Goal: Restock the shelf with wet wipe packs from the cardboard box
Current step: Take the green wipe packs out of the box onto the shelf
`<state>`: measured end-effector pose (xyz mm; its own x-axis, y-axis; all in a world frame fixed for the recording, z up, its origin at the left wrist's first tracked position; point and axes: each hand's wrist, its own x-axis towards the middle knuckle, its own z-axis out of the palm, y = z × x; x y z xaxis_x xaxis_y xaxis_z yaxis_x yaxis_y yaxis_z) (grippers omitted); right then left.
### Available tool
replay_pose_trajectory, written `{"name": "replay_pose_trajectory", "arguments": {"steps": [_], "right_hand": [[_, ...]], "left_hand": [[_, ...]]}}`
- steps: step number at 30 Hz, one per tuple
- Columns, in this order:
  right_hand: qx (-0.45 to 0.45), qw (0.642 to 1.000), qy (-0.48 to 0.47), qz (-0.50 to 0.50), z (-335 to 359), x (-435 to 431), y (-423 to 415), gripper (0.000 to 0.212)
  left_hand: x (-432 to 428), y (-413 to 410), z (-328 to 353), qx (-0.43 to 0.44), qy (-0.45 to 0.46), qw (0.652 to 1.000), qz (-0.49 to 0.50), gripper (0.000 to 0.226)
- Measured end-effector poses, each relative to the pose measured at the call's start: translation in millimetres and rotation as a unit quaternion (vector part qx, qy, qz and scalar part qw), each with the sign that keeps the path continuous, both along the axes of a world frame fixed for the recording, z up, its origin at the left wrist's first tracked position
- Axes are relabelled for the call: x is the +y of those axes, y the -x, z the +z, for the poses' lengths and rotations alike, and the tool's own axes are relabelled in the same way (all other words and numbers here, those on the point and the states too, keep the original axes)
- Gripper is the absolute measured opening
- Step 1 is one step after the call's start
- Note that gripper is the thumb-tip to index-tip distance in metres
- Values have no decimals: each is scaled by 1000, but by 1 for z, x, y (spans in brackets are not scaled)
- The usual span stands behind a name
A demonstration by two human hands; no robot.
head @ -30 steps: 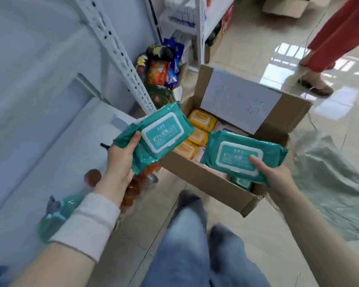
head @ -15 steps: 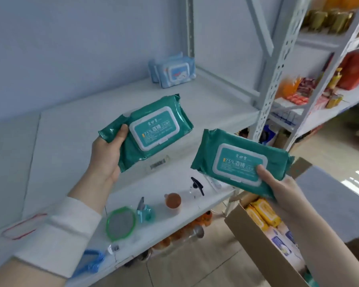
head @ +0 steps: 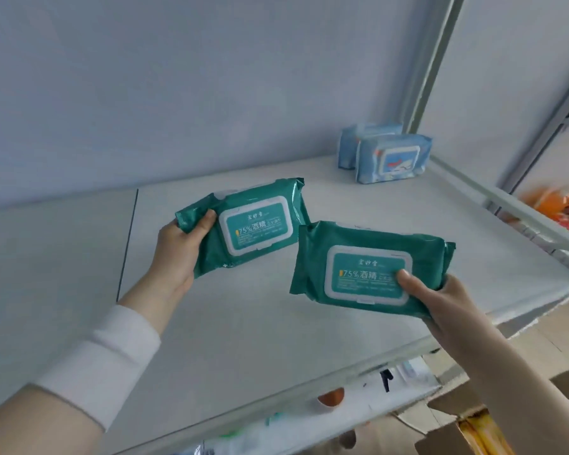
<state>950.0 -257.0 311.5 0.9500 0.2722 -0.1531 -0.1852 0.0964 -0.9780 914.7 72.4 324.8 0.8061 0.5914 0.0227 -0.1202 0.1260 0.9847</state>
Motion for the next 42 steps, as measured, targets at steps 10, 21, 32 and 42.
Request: {"name": "replay_pose_trajectory", "arguments": {"steps": [10,21,32,42], "right_hand": [[-30,994,-16,108,-13,71,-172,68],[-68,985,-37,154,-26,118,-276,79],[-147,980,97,98,-31,182,-337,26],[-189,966,171,-40,-21,205,-355,69]], "left_hand": [[32,-160,-22,18,-1,1000,1,7],[107,-193,-11,16,-56,998,40,15],[169,-178,-21,65,-70,994,49,17],[169,-201,-25,63,-79,989,104,15]]}}
